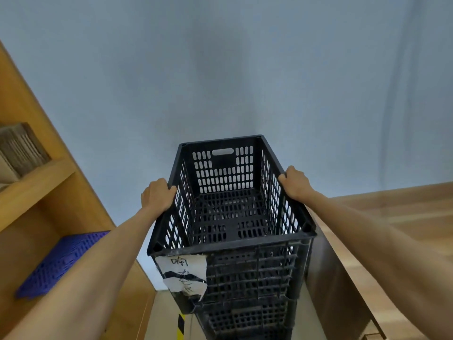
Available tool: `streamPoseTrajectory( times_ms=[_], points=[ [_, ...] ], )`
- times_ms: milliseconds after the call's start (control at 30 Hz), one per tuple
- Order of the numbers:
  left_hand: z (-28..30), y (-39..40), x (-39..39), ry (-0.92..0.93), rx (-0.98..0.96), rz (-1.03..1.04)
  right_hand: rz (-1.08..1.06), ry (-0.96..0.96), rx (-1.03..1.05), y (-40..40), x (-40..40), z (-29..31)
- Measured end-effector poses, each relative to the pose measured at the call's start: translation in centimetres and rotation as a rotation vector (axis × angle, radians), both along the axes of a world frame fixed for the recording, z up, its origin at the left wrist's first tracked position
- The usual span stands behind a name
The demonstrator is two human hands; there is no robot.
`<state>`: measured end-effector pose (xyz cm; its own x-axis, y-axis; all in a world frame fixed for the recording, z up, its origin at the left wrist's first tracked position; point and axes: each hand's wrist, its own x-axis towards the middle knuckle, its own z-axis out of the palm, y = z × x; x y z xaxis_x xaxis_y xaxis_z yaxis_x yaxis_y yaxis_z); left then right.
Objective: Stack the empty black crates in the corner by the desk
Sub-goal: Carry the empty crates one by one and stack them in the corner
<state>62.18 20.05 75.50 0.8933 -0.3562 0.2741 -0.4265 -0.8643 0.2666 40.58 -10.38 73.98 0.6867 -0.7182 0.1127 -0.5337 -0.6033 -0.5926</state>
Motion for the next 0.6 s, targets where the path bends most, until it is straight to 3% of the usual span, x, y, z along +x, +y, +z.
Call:
streamPoseTrajectory(
  times_ms=[300, 600],
  points=[
    [-0.6, -3.5, 6.4, -0.024, 0.086, 0.044, 0.055, -0.063, 0.088, -3.8, 6.2, -0.8],
    [-2.1, -2.2, 4.9, -0.018, 0.067, 0.071, 0.055, -0.047, 0.072, -3.4, 4.8, -2.0]
  ],
)
